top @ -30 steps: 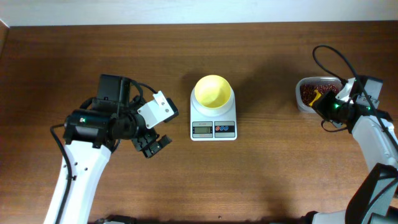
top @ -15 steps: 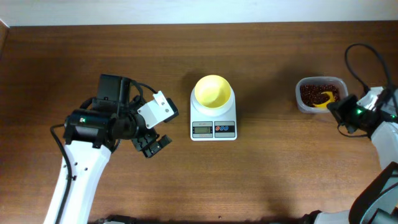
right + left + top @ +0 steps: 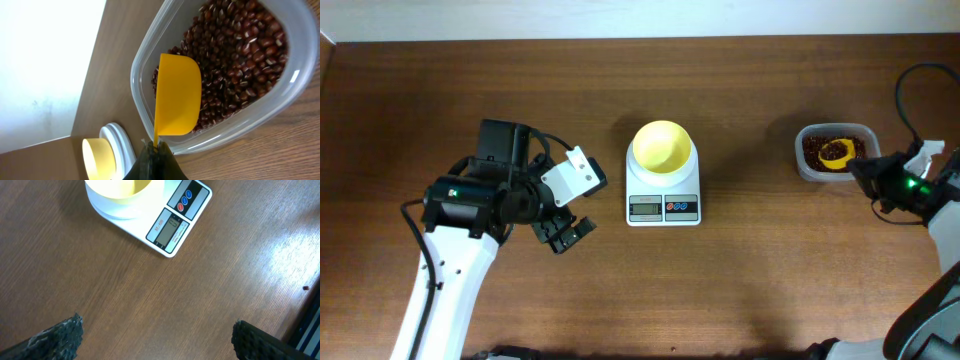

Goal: Scoop item into bowl and weigh 50g on scale
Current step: 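Dip the scoop into the red beans tub with right gripper, then carry the bean-filled scoop over the yellow bowl, then tilt the scoop to pour beans into the yellow bowl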

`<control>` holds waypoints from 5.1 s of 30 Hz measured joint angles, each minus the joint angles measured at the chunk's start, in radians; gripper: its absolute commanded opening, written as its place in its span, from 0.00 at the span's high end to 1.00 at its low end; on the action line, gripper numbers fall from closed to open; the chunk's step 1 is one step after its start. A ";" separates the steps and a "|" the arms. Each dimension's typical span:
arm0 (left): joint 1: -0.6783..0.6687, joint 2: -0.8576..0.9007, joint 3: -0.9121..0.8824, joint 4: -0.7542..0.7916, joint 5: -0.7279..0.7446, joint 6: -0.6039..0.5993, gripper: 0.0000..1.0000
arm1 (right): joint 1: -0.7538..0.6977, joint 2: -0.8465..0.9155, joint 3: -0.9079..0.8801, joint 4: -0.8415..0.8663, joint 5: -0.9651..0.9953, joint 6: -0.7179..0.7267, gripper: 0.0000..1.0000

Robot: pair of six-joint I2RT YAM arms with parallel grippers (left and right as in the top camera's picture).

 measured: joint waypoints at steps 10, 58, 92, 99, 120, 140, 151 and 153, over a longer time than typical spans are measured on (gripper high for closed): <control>0.000 0.000 0.000 0.000 0.000 0.000 0.01 | -0.072 0.000 -0.002 0.000 -0.149 -0.028 0.96; 0.000 0.000 0.000 0.000 0.000 0.000 0.01 | 0.635 0.002 -0.012 0.307 -0.283 0.157 0.96; 0.000 0.000 0.000 0.000 0.000 0.000 0.01 | 0.700 0.002 -0.012 0.379 -0.045 -0.292 0.96; 0.000 0.000 0.000 0.000 0.000 0.000 0.01 | 0.700 0.002 -0.012 0.379 -0.045 -0.299 0.96; 0.000 0.000 0.000 0.000 0.000 0.000 0.01 | 0.774 0.002 -0.012 0.368 0.067 -0.423 0.96; 0.000 0.000 0.000 0.000 0.000 0.000 0.01 | 0.774 0.002 -0.012 0.371 0.067 -0.431 0.96; 0.000 0.000 0.000 0.000 0.000 0.000 0.01 | 0.814 0.002 -0.012 0.372 0.071 -0.679 0.96; 0.000 0.000 0.000 0.000 0.000 0.000 0.01 | 0.814 0.002 -0.012 0.372 0.071 -0.690 0.96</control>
